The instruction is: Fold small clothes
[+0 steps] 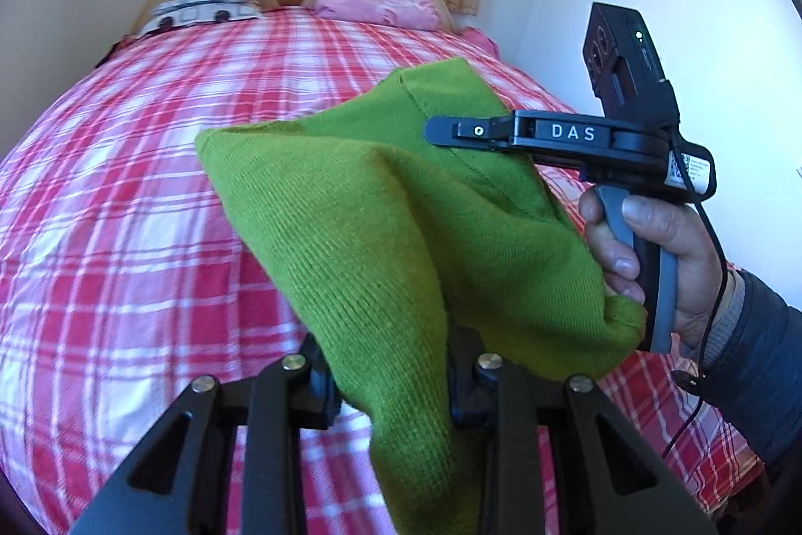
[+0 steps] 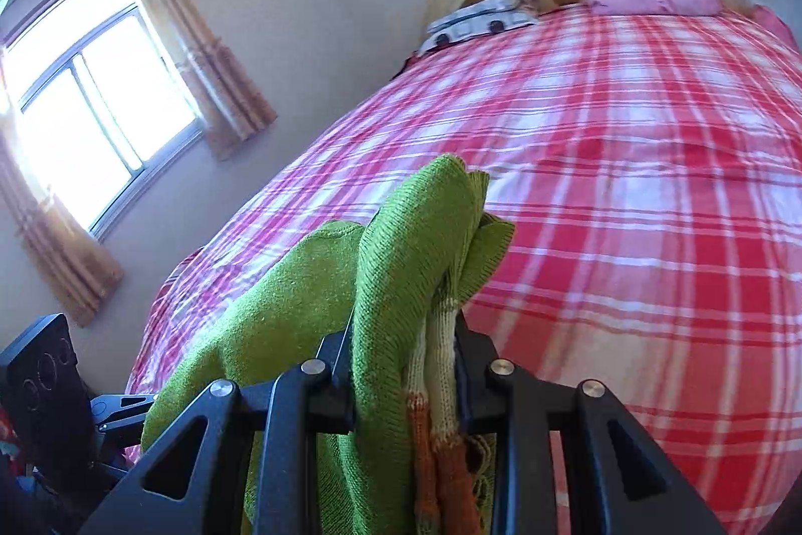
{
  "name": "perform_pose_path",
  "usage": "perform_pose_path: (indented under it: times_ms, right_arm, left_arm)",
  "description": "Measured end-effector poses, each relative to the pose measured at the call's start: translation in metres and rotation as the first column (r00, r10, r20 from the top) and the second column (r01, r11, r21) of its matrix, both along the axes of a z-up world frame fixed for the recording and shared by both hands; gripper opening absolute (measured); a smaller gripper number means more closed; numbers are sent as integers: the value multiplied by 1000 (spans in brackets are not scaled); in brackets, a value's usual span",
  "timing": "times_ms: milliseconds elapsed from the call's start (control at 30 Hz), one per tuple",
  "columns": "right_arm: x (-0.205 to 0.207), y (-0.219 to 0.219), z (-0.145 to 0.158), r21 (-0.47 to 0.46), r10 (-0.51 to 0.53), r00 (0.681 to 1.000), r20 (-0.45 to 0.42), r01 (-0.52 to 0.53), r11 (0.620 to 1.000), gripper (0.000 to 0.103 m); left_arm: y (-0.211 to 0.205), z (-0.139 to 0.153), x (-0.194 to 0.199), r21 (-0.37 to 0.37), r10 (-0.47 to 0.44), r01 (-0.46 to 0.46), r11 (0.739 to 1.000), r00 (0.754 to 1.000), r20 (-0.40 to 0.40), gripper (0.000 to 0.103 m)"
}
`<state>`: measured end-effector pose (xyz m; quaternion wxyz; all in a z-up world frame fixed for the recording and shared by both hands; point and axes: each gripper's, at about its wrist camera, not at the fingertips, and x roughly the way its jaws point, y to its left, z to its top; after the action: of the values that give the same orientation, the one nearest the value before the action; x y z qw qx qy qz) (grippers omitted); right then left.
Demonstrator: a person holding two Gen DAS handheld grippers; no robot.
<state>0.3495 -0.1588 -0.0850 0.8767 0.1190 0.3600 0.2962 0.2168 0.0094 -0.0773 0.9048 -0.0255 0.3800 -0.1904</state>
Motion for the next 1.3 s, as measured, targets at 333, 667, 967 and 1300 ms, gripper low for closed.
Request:
perform_pose_path:
  times_ms: [333, 667, 967, 1300]
  right_arm:
    - [6, 83, -2, 21, 124, 992, -7, -123, 992, 28]
    - [7, 151, -12, 53, 212, 977, -23, -210, 976, 28]
    - [2, 197, -18, 35, 269, 963, -33, -268, 963, 28]
    - [0, 229, -31, 36, 325, 944, -63, -323, 946, 28]
  left_arm:
    - [60, 3, -22, 11, 133, -133, 991, 991, 4, 31]
    - [106, -1, -49, 20, 234, -234, 972, 972, 5, 31]
    - [135, -8, -71, 1, 294, -294, 956, 956, 4, 31]
    - [156, -15, -86, 7, 332, -332, 943, 943, -10, 31]
